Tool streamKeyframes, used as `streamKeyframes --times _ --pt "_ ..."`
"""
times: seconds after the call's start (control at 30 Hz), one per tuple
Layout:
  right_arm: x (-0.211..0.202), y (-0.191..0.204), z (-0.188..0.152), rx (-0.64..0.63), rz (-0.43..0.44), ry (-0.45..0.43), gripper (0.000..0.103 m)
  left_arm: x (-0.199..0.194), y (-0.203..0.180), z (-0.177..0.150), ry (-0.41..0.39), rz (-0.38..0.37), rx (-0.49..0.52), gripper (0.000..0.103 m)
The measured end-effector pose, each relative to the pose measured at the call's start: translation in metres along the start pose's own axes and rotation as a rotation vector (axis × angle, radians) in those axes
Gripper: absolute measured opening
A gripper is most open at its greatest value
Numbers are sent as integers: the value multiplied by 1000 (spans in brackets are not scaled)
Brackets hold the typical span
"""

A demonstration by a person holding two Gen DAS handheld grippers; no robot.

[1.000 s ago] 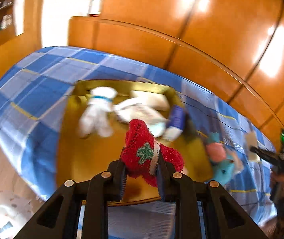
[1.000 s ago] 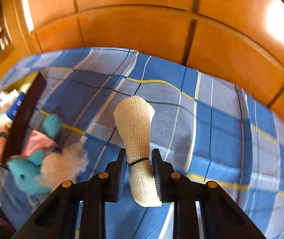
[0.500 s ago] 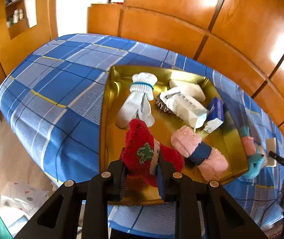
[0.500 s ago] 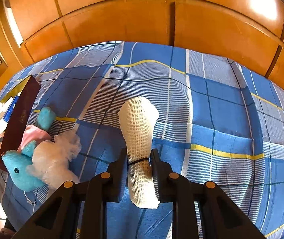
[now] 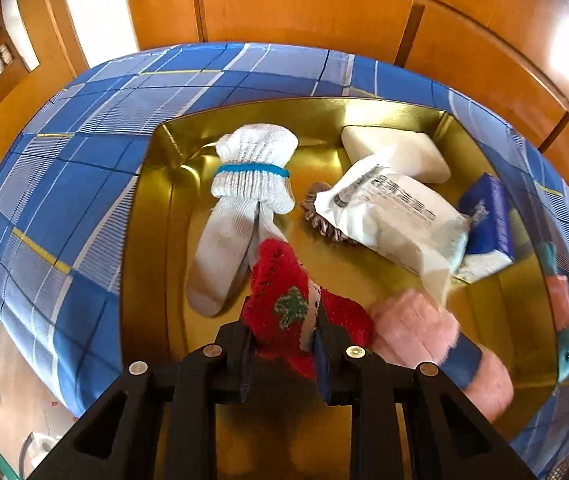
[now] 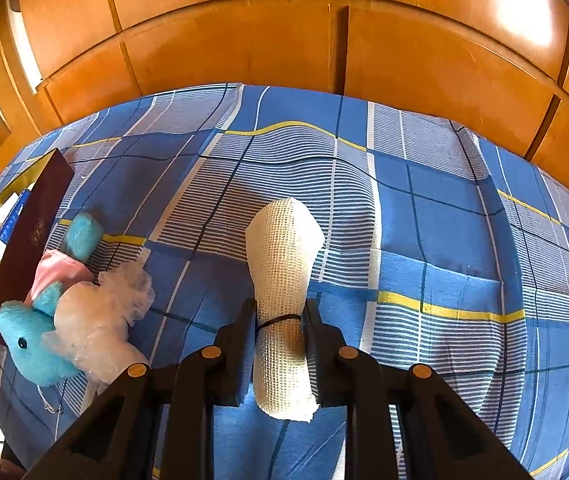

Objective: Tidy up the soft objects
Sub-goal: 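Carry the red sock into the tray with the left tool while the right tool grasps the bandage roll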

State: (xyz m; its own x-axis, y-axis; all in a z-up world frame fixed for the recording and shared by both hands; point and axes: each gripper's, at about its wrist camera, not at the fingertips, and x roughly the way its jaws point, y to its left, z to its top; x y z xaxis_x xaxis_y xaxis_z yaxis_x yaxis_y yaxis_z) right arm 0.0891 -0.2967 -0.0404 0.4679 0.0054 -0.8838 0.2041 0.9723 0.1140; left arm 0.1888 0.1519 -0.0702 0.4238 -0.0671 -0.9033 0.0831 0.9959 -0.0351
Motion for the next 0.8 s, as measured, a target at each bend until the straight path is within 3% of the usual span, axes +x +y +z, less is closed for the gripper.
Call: streamKeyframes --times 0.2,0.4,0.8 --pt "2 2 0 -11 -18 -16 21 18 -1 15 4 14 -18 26" --pt "4 4 -1 -18 -25 -16 21 19 0 28 -22 24 -53 34" --pt "6 4 -3 -24 -20 -17 21 -7 1 3 -93 53 -103 47"
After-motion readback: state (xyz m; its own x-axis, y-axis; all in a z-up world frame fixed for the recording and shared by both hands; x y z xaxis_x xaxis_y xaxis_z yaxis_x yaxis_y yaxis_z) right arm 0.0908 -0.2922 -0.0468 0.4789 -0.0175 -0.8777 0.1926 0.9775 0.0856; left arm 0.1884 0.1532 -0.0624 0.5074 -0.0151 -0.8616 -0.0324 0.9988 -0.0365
